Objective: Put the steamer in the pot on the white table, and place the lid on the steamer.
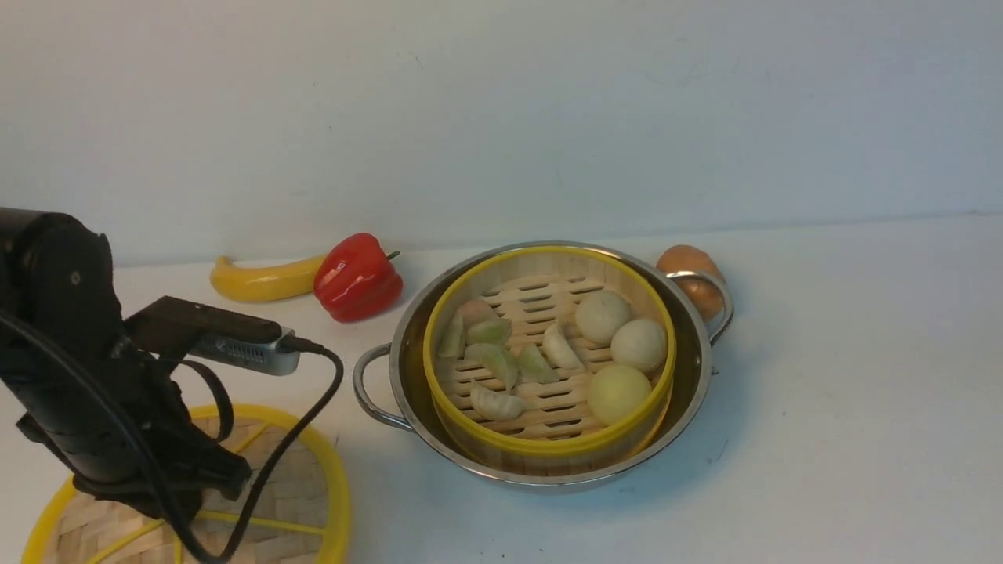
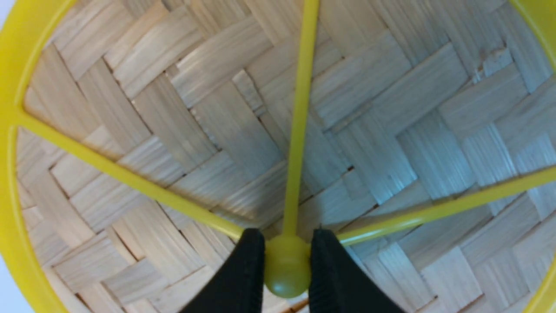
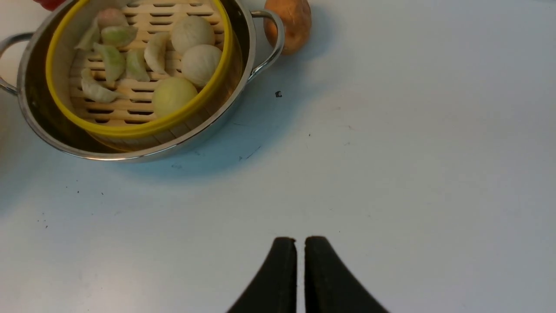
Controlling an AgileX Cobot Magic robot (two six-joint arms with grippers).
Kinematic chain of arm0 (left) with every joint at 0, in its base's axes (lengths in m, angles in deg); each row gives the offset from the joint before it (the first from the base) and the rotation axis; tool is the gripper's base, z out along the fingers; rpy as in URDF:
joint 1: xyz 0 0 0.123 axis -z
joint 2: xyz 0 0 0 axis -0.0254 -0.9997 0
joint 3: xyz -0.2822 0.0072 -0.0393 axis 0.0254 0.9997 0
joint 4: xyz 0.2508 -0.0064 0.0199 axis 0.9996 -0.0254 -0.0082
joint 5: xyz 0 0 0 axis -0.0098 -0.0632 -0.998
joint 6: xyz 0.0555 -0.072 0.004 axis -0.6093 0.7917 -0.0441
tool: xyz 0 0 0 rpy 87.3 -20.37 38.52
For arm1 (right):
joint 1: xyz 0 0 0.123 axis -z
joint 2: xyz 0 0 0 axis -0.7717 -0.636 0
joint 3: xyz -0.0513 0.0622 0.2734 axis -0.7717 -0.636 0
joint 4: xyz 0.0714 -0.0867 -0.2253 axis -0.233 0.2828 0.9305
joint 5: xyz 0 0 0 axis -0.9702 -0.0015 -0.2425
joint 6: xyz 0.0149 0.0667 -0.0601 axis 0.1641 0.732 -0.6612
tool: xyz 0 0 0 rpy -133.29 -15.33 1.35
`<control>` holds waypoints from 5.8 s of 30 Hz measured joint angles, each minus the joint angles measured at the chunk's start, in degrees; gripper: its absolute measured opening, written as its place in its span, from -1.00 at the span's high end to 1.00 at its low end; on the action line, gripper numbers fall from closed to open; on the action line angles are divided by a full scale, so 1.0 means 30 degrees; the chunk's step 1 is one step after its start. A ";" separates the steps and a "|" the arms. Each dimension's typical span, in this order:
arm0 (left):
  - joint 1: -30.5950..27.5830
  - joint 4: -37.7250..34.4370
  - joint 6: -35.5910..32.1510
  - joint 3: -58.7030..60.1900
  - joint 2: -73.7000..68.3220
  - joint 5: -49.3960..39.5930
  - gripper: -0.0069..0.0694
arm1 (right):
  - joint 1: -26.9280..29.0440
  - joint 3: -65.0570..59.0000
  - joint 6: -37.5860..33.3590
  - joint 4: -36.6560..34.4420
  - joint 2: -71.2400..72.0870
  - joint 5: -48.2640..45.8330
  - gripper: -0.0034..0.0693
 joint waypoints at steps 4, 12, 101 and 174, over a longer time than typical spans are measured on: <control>0.0000 -0.0859 0.0000 -0.2042 0.0630 -0.1508 0.50 | 0.0000 0.0000 0.0000 0.0000 0.0000 0.0000 0.76; 0.0162 -0.3992 -0.0972 -0.5434 0.0205 -0.1977 0.50 | 0.0000 0.0000 0.0000 0.0000 0.0000 0.0000 0.75; 0.8217 -0.1483 -0.4489 -2.0073 -1.4250 -0.1015 0.50 | 0.0000 0.0000 -0.0138 -0.2521 0.0000 0.0000 0.68; 0.8231 -0.0667 -0.1926 -2.1942 -0.0810 -0.2571 0.88 | 0.0000 -0.0014 -0.0798 0.3454 0.2929 0.0593 0.65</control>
